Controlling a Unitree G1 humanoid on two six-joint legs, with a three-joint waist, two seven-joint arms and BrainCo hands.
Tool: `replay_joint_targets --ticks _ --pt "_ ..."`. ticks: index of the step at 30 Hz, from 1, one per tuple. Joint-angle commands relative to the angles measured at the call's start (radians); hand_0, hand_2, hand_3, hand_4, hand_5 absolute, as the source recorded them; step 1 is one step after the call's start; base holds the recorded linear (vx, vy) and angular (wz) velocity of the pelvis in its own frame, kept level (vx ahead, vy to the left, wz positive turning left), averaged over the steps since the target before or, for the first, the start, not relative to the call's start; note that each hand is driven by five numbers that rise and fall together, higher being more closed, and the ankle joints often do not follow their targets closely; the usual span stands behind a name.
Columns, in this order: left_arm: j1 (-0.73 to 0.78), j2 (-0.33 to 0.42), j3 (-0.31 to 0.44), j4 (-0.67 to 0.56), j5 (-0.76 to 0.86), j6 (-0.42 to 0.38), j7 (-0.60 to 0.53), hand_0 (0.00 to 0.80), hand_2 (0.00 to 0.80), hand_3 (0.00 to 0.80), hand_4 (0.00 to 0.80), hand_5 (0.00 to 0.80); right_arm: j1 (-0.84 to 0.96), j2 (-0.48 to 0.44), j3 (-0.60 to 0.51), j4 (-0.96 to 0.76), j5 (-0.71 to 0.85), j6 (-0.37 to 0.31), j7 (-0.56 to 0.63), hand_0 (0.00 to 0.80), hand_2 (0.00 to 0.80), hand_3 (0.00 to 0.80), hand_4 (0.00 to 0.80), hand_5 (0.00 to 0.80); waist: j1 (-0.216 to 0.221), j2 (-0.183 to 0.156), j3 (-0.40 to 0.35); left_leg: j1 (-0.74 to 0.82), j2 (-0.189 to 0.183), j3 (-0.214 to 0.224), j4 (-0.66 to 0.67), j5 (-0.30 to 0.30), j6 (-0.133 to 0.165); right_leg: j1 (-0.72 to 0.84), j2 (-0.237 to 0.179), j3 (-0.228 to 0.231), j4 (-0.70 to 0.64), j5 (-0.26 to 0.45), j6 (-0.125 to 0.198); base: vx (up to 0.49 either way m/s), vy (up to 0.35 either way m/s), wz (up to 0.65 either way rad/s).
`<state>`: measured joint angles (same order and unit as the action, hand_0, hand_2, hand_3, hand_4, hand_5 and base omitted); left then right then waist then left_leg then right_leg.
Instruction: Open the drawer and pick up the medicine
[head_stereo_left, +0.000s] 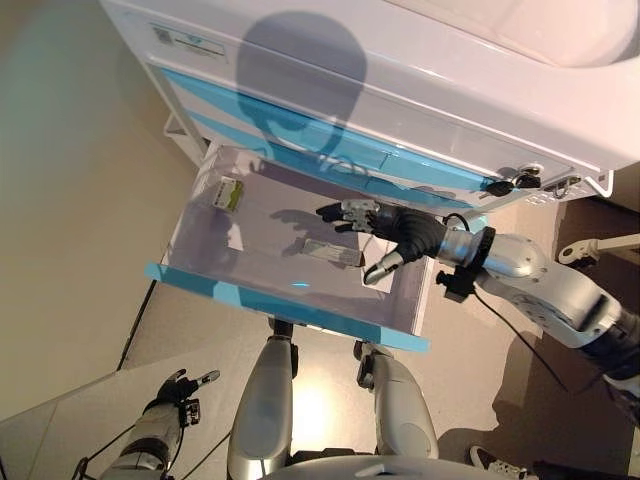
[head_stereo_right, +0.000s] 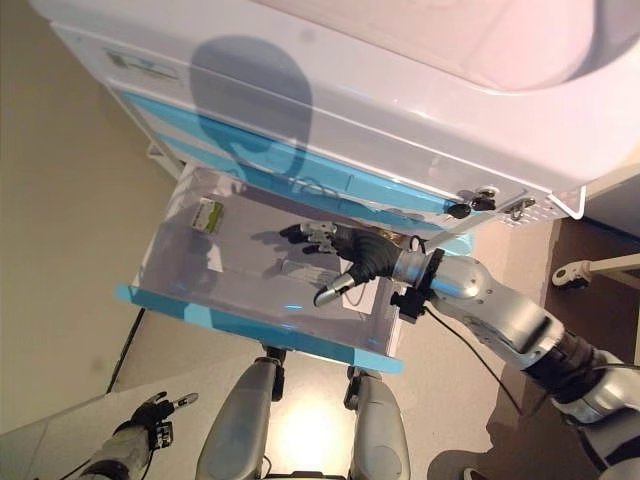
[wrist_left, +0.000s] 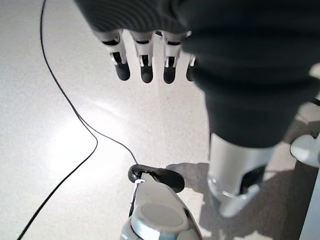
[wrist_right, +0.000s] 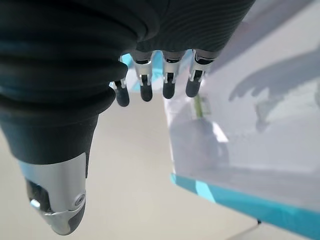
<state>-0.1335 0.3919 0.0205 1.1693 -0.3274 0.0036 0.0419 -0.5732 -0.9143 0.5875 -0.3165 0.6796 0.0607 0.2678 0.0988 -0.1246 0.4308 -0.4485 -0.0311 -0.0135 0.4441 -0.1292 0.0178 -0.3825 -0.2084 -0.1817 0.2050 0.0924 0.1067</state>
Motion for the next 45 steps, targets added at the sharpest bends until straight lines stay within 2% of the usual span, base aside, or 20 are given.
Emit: replay_joint_targets --ticks 1,2,3,4,6,7,9,10,11,12,16,19,32,37,38,39,40,41,45 --pt "0.037 0.000 -0.004 0.013 0.009 -0.003 0.031 0.000 0.000 0.000 0.000 0.000 0.000 0.066 -0.080 -0.003 -0.150 -0.082 -0.084 0.000 0.000 0.000 0.000 0.000 0.011 0.010 -0.038 -0.014 -0.025 0.008 -0.093 0.088 -0.026 0.003 -0.020 0.008 0.118 -0.085 0.038 0.030 -0.053 0.22" --pt "0.036 -0.004 -0.007 0.014 0.005 -0.001 0.033 0.000 0.000 0.000 0.000 0.000 -0.003 0.089 -0.089 0.014 -0.220 -0.083 -0.106 0.000 0.000 0.000 0.000 0.000 0.012 0.013 -0.035 -0.014 -0.026 0.003 -0.093 0.089 -0.027 0.004 -0.022 0.005 0.121 -0.089 0.038 0.019 -0.036 0.23" --pt "0.036 -0.004 -0.007 0.014 0.005 -0.001 0.033 0.000 0.000 0.000 0.000 0.000 -0.003 0.090 -0.089 0.014 -0.220 -0.083 -0.106 0.000 0.000 0.000 0.000 0.000 0.012 0.013 -0.035 -0.014 -0.026 0.003 -0.093 0.089 -0.027 0.004 -0.022 0.005 0.121 -0.089 0.038 0.021 -0.054 0.18" --pt "0.032 -0.012 -0.010 0.012 -0.003 0.004 0.039 0.000 0.000 0.000 0.000 0.000 0.012 0.135 -0.116 0.042 -0.348 -0.079 -0.146 0.000 0.000 0.000 0.000 0.000 0.013 0.020 -0.029 -0.016 -0.027 -0.005 -0.091 0.089 -0.027 0.004 -0.023 -0.001 0.133 -0.098 0.035 0.018 -0.053 0.16" --pt "0.030 -0.026 -0.020 0.013 -0.008 0.012 0.045 0.000 0.000 0.000 0.000 0.000 0.037 0.212 -0.129 0.101 -0.490 -0.067 -0.192 0.000 0.000 0.000 0.000 0.000 0.015 0.031 -0.022 -0.017 -0.030 -0.012 -0.091 0.090 -0.027 0.005 -0.022 -0.006 0.141 -0.108 0.032 0.015 -0.047 0.19" --pt "0.031 -0.025 -0.020 0.013 -0.008 0.013 0.045 0.000 0.000 0.000 0.000 0.000 0.037 0.212 -0.129 0.102 -0.490 -0.067 -0.192 0.000 0.000 0.000 0.000 0.000 0.015 0.031 -0.022 -0.017 -0.030 -0.012 -0.090 0.090 -0.027 0.005 -0.022 -0.006 0.141 -0.108 0.032 0.017 -0.031 0.18" --pt "0.031 -0.048 -0.034 0.010 -0.008 0.018 0.075 0.000 0.000 0.000 0.000 0.000 0.062 0.328 -0.120 0.221 -0.785 -0.053 -0.259 0.000 0.000 0.000 0.000 0.000 0.015 0.053 -0.009 -0.019 -0.032 -0.019 -0.087 0.087 -0.025 -0.003 -0.022 -0.007 0.165 -0.124 0.030 0.024 -0.034 0.13" --pt "0.031 -0.047 -0.034 0.010 -0.008 0.018 0.075 0.000 0.000 0.000 0.000 0.000 0.062 0.329 -0.119 0.222 -0.785 -0.054 -0.259 0.000 0.000 0.000 0.000 0.000 0.014 0.052 -0.010 -0.020 -0.032 -0.019 -0.086 0.087 -0.025 -0.004 -0.022 -0.007 0.165 -0.124 0.030 0.016 -0.037 0.07" --pt "0.032 -0.056 -0.043 0.003 -0.004 0.025 0.087 0.000 0.000 0.000 0.000 0.000 0.074 0.359 -0.104 0.273 -0.902 -0.030 -0.266 0.000 0.000 0.000 0.000 0.000 0.014 0.060 -0.005 -0.022 -0.032 -0.022 -0.084 0.087 -0.026 -0.007 -0.023 -0.009 0.174 -0.133 0.027 0.006 -0.022 0.04" --pt "0.032 -0.056 -0.043 0.002 -0.004 0.025 0.087 0.000 0.000 0.000 0.000 0.000 0.073 0.360 -0.104 0.274 -0.902 -0.031 -0.266 0.000 0.000 0.000 0.000 0.000 0.014 0.059 -0.005 -0.022 -0.033 -0.022 -0.084 0.086 -0.026 -0.007 -0.023 -0.009 0.174 -0.133 0.027 0.012 -0.032 0.03" --pt "0.029 -0.078 -0.061 0.001 0.003 0.026 0.103 0.000 0.000 0.000 0.000 0.000 0.070 0.407 -0.048 0.396 -1.110 -0.017 -0.293 0.000 0.000 0.000 0.000 0.000 0.011 0.076 0.002 -0.021 -0.034 -0.024 -0.089 0.090 -0.027 -0.010 -0.025 -0.013 0.182 -0.140 0.024 0.002 -0.003 0.01" --pt "0.021 -0.095 -0.080 -0.010 -0.008 0.022 0.110 0.000 0.000 0.000 0.000 0.000 0.070 0.458 0.002 0.514 -1.179 0.003 -0.288 0.000 0.000 0.000 0.000 0.000 0.008 0.085 0.006 -0.022 -0.033 -0.025 -0.096 0.094 -0.028 -0.014 -0.025 -0.015 0.185 -0.144 0.023 0.003 -0.008 -0.03" --pt "-0.012 -0.147 -0.113 -0.002 -0.043 0.018 0.129 0.000 0.000 0.000 0.000 0.000 0.059 0.524 0.088 0.598 -1.275 0.013 -0.289 0.000 0.000 0.000 0.000 0.000 -0.013 0.084 0.017 -0.020 -0.031 -0.025 -0.118 0.102 -0.033 -0.028 -0.021 -0.004 0.184 -0.145 0.021 0.001 0.000 0.00" --pt "-0.020 -0.155 -0.140 -0.005 -0.058 0.009 0.134 0.000 0.000 0.000 0.000 0.000 0.022 0.576 0.139 0.737 -1.328 0.027 -0.325 0.000 0.000 0.000 0.000 0.000 -0.011 0.092 0.021 -0.024 -0.031 -0.029 -0.129 0.111 -0.036 -0.034 -0.019 -0.002 0.182 -0.144 0.018 0.000 0.000 0.00" --pt "-0.019 -0.157 -0.147 -0.007 -0.062 0.005 0.136 0.000 0.000 0.000 0.000 0.000 0.019 0.585 0.148 0.760 -1.337 0.028 -0.332 0.091 0.091 0.091 0.091 0.091 -0.010 0.094 0.021 -0.024 -0.031 -0.030 -0.132 0.112 -0.037 -0.035 -0.019 -0.003 0.181 -0.143 0.018 -0.003 -0.011 -0.04" --pt "-0.020 -0.160 -0.153 -0.004 -0.060 0.003 0.135 0.000 0.000 0.000 0.000 0.000 0.013 0.597 0.159 0.790 -1.347 0.027 -0.341 0.405 0.405 0.405 0.405 0.405 -0.010 0.096 0.022 -0.024 -0.032 -0.032 -0.132 0.113 -0.037 -0.035 -0.019 -0.003 0.182 -0.143 0.018 0.000 0.000 0.00" --pt "-0.020 -0.160 -0.153 -0.004 -0.060 0.003 0.135 0.000 0.000 0.000 0.000 0.000 0.013 0.598 0.159 0.790 -1.347 0.027 -0.341 0.562 0.562 0.562 0.562 0.562 -0.010 0.096 0.022 -0.024 -0.032 -0.032 -0.132 0.113 -0.037 -0.035 -0.019 -0.003 0.182 -0.143 0.018 0.000 0.000 0.00" --pt "-0.024 -0.162 -0.165 -0.005 -0.063 -0.002 0.140 0.000 0.000 0.000 0.000 0.000 0.002 0.618 0.176 0.834 -1.361 0.026 -0.365 0.800 0.800 0.800 0.800 0.800 -0.008 0.099 0.023 -0.026 -0.033 -0.033 -0.134 0.115 -0.038 -0.037 -0.018 -0.001 0.180 -0.142 0.017 0.000 0.000 0.00" --pt "-0.030 -0.163 -0.183 -0.003 -0.064 -0.010 0.140 0.000 0.000 0.000 0.000 0.000 -0.022 0.643 0.213 0.901 -1.401 0.018 -0.399 0.800 0.800 0.800 0.800 0.800 -0.004 0.106 0.026 -0.033 -0.036 -0.037 -0.138 0.121 -0.040 -0.042 -0.018 -0.002 0.178 -0.140 0.018 -0.002 -0.002 0.01"
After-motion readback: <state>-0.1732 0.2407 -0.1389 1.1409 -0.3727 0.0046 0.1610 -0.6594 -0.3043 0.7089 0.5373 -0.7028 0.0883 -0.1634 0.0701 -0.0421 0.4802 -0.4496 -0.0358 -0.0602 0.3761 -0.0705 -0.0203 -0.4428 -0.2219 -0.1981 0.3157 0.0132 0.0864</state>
